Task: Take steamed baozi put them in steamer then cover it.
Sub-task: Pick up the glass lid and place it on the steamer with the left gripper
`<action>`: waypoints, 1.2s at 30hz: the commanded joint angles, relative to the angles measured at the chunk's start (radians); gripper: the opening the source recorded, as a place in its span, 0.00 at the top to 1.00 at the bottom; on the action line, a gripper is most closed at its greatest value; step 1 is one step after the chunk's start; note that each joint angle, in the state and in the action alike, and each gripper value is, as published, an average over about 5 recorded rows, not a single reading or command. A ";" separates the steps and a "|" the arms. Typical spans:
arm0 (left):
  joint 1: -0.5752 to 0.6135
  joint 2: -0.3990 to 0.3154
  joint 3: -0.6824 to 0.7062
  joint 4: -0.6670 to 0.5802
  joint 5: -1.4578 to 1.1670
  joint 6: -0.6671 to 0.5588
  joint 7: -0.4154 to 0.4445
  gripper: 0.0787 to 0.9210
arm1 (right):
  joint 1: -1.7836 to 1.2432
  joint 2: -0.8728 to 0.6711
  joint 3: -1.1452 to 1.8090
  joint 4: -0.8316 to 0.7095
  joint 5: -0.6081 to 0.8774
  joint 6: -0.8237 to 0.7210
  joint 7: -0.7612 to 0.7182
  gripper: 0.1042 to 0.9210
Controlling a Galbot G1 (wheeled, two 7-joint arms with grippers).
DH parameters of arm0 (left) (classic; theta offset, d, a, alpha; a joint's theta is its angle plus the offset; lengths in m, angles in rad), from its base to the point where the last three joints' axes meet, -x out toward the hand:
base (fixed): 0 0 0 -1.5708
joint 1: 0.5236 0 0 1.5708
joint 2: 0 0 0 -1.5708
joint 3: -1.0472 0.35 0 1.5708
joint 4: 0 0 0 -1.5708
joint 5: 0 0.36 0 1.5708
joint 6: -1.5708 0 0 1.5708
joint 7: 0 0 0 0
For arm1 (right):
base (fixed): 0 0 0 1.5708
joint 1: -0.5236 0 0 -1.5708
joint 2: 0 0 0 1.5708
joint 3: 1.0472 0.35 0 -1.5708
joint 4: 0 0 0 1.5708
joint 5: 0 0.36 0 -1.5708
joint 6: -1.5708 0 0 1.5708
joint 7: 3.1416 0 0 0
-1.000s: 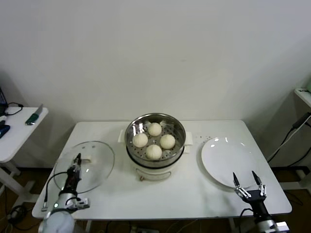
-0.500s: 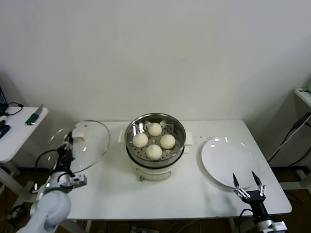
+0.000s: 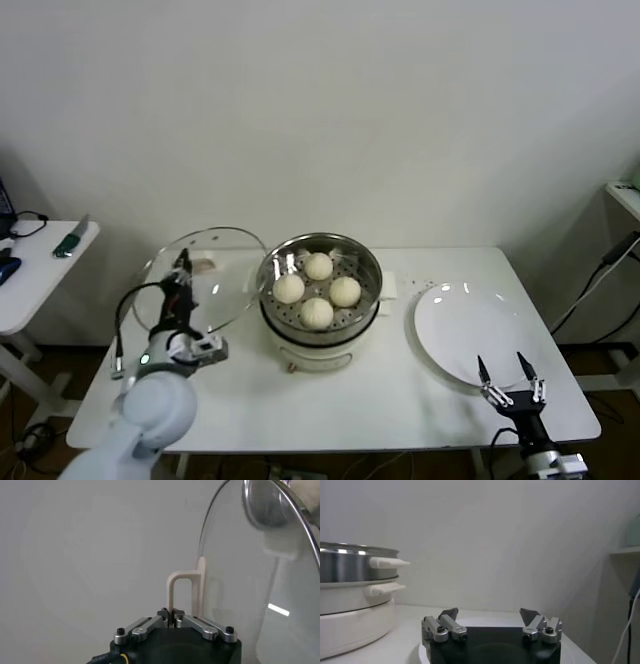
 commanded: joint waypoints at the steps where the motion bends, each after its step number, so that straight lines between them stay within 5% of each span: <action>1: -0.188 -0.114 0.254 0.012 0.147 0.100 0.093 0.93 | 0.002 0.001 0.000 -0.003 -0.005 0.007 0.003 0.12; 17: -0.290 -0.344 0.435 0.201 0.241 0.095 0.096 0.93 | -0.022 -0.003 0.024 -0.007 0.019 0.027 0.002 0.12; 36: -0.312 -0.366 0.441 0.331 0.270 0.088 0.081 0.93 | -0.020 -0.004 0.028 -0.015 0.023 0.033 0.004 0.12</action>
